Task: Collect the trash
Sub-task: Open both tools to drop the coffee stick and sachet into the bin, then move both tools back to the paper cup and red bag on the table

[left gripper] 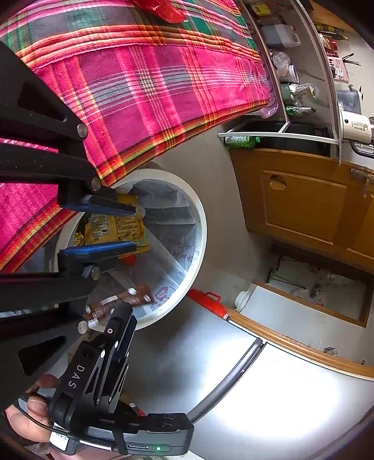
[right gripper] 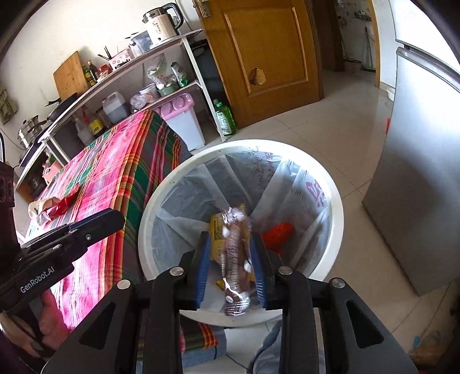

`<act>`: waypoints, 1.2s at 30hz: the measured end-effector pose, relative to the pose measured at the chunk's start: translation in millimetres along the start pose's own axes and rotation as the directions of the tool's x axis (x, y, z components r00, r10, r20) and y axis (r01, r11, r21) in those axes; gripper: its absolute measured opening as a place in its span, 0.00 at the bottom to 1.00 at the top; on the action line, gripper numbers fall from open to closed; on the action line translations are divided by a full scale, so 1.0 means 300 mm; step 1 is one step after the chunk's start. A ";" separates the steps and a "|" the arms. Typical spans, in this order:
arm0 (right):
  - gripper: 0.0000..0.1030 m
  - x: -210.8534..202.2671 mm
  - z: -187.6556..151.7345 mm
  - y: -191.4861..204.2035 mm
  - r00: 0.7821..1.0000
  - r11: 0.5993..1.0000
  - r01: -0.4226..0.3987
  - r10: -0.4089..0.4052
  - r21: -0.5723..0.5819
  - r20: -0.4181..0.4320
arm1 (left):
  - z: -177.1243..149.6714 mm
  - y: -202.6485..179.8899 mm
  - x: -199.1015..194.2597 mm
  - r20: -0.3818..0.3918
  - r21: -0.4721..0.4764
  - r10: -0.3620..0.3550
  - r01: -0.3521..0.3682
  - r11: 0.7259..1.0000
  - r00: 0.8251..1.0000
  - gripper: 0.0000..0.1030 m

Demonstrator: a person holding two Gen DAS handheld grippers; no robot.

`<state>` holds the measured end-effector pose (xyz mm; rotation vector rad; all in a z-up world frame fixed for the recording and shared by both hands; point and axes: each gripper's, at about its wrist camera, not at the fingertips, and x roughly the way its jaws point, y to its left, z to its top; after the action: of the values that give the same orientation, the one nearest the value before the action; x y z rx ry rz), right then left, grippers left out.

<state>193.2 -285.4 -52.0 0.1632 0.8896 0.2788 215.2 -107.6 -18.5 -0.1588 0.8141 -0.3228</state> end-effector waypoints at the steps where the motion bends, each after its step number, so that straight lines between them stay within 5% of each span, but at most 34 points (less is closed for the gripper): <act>1: 0.31 -0.003 0.000 0.003 1.000 1.000 0.000 0.000 -0.001 0.002 | -0.001 0.003 -0.006 0.004 0.000 0.001 -0.001 1.000 1.000 0.18; 32: 0.31 -0.185 -0.003 0.306 0.981 0.973 -0.135 0.157 -0.185 0.110 | -0.083 0.166 -0.361 0.176 -0.066 0.084 -0.073 0.995 0.981 0.19; 36: 0.42 -0.179 -0.008 0.339 0.977 0.966 -0.161 0.185 -0.201 0.106 | -0.095 0.194 -0.392 0.188 -0.081 0.111 -0.098 0.992 0.976 0.19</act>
<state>141.8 -205.1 12.3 0.0786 0.7210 0.5103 131.7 -13.0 27.6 -0.2103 0.6402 -0.1757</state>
